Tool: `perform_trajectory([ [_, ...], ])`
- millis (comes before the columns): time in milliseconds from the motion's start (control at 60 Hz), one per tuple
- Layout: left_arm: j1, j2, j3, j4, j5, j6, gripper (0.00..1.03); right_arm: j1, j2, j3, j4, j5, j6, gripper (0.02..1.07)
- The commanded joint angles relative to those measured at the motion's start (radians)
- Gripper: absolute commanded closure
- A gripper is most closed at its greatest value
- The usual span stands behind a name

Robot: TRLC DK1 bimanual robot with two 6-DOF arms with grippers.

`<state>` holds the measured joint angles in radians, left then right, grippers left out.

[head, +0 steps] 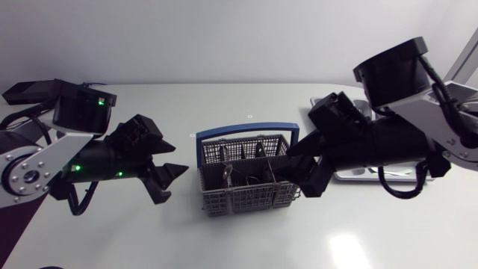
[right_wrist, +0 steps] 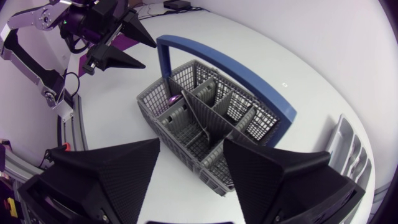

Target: Unload the cutlery basket into the drawer organizer.

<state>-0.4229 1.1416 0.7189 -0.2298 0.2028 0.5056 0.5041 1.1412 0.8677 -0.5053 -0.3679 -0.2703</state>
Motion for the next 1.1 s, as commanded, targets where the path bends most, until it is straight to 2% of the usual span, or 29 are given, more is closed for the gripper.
perform_trajectory([
  [0,-0.074,-0.065,-0.03,-0.049,0.006,-0.016,0.32,0.039,0.037,0.004,0.01,0.007,0.026,0.06],
  [17,-0.083,-0.071,-0.032,-0.057,0.006,-0.018,0.32,0.039,0.04,0.001,0.016,0.007,0.025,0.06],
  [117,-0.252,-0.103,-0.03,-0.137,-0.016,-0.05,0.32,0.04,0.049,-0.003,0.022,0.001,0.016,0.06],
  [167,-0.304,-0.098,-0.029,-0.154,-0.029,-0.056,0.32,0.04,0.049,-0.003,0.022,-0.003,0.014,0.06],
  [283,-0.363,-0.04,-0.035,-0.158,-0.043,-0.056,0.32,0.044,0.042,-0.006,0.024,-0.022,0.011,0.06],
  [367,-0.359,0.012,-0.042,-0.144,-0.045,-0.052,0.32,0.06,0.052,-0.01,0.024,-0.023,-0.009,0.06],
  [650,-0.257,0.13,-0.068,-0.011,-0.086,-0.018,0.32,0.091,0.189,0.082,-0.001,-0.012,0.033,0.06],
  [867,-0.261,0.009,-0.084,-0.032,-0.085,-0.03,0.32,0.129,0.262,0.165,-0.024,-0.009,0.129,0.09],
  [950,-0.266,-0.042,-0.088,-0.057,-0.085,-0.036,0.32,0.125,0.315,0.215,-0.101,-0.014,0.187,0.09],
  [1083,-0.269,-0.069,-0.093,-0.074,-0.086,-0.036,0.32,0.109,0.362,0.249,-0.104,-0.025,0.217,0.09],
])
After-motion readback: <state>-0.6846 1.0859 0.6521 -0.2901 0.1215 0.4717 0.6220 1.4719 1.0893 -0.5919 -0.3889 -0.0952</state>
